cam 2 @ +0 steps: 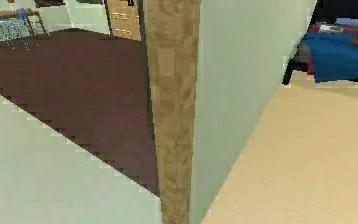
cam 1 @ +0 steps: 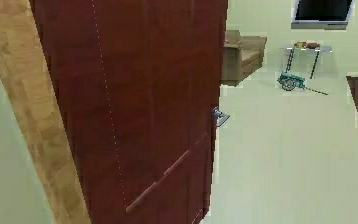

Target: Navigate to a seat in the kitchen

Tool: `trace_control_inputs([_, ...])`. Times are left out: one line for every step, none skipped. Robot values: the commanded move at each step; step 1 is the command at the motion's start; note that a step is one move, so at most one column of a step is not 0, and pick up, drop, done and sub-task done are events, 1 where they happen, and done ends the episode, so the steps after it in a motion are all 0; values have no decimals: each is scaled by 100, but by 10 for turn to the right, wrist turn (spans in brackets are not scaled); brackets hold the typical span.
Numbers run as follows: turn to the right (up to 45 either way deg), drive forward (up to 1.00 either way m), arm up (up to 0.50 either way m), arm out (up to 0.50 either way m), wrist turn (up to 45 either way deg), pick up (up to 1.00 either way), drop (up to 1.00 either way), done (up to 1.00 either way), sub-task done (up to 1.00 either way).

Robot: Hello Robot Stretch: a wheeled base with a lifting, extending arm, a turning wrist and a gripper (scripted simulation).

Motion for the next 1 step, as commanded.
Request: trace_control_inputs([450,0,0,0,0,0,0,0,0])
